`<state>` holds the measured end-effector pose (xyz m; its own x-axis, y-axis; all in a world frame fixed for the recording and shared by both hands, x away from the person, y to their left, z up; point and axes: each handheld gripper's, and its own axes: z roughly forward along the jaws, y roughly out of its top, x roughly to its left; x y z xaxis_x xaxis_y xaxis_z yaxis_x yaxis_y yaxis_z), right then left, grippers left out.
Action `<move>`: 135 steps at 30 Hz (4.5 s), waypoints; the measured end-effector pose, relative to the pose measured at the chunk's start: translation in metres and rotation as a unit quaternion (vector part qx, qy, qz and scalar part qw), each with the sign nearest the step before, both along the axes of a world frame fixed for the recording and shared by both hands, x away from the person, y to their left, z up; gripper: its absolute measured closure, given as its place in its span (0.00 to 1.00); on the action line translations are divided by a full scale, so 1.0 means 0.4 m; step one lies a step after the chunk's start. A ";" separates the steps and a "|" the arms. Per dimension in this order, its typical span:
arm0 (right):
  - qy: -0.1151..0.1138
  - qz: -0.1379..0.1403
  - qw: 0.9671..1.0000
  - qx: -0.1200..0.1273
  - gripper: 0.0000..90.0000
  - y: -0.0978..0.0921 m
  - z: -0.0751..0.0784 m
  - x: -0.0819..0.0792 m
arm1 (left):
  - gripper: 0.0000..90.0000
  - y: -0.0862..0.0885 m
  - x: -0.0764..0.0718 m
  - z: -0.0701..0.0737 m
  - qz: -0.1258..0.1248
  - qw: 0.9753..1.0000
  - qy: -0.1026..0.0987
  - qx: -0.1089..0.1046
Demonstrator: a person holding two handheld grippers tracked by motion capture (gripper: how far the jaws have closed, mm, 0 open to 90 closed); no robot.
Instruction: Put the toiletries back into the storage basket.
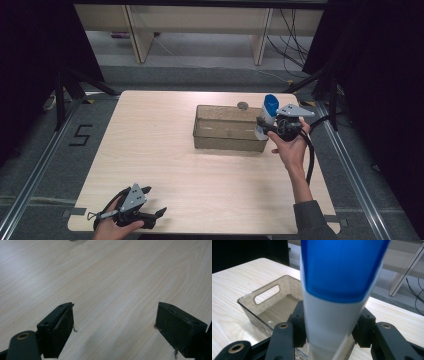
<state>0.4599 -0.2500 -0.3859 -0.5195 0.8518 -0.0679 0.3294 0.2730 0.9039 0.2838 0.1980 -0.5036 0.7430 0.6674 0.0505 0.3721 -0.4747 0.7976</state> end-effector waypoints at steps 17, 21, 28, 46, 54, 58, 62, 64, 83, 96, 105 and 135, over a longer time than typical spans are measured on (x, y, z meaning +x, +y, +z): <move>0.010 -0.014 1.000 0.003 0.61 0.001 -0.034 0.054 | 0.17 0.001 0.002 0.001 0.001 1.000 -0.004 0.001; 0.006 -0.012 1.000 0.000 0.61 0.006 -0.044 0.067 | 0.17 0.000 0.001 0.000 0.002 1.000 -0.004 -0.006; 0.008 -0.010 1.000 -0.006 0.61 0.007 -0.053 0.074 | 0.16 -0.003 -0.002 0.001 0.003 1.000 0.000 -0.017; 0.033 -0.017 0.999 -0.009 0.61 0.008 -0.086 0.080 | 0.17 0.001 -0.001 0.002 -0.002 1.000 -0.001 -0.007; 0.039 -0.016 0.999 -0.013 0.61 0.003 -0.105 0.085 | 0.17 -0.002 -0.002 0.002 0.003 1.000 -0.001 -0.018; 0.038 -0.014 0.999 -0.021 0.61 0.000 -0.111 0.089 | 0.17 -0.002 -0.001 0.002 0.003 1.000 -0.001 -0.018; 0.049 -0.022 0.999 -0.012 0.61 0.008 -0.116 0.085 | 0.17 -0.001 -0.001 0.002 0.002 1.000 -0.001 -0.017; 0.045 -0.014 0.999 -0.022 0.61 0.005 -0.122 0.090 | 0.17 0.002 -0.002 0.006 0.002 1.000 -0.004 -0.005; 0.063 -0.022 0.997 -0.029 0.62 -0.004 -0.157 0.093 | 0.17 0.000 -0.002 0.005 0.006 1.000 -0.002 -0.010; 0.070 -0.021 0.997 -0.041 0.62 0.004 -0.175 0.094 | 0.17 0.002 -0.002 0.006 0.006 1.000 -0.002 -0.014; 0.074 -0.027 0.997 -0.017 0.55 0.002 -0.171 0.089 | 0.16 -0.001 -0.003 0.004 0.008 1.000 -0.001 -0.015; 0.050 -0.047 0.997 0.036 0.26 -0.022 -0.120 0.044 | 0.17 -0.001 -0.002 0.005 0.006 1.000 -0.006 -0.021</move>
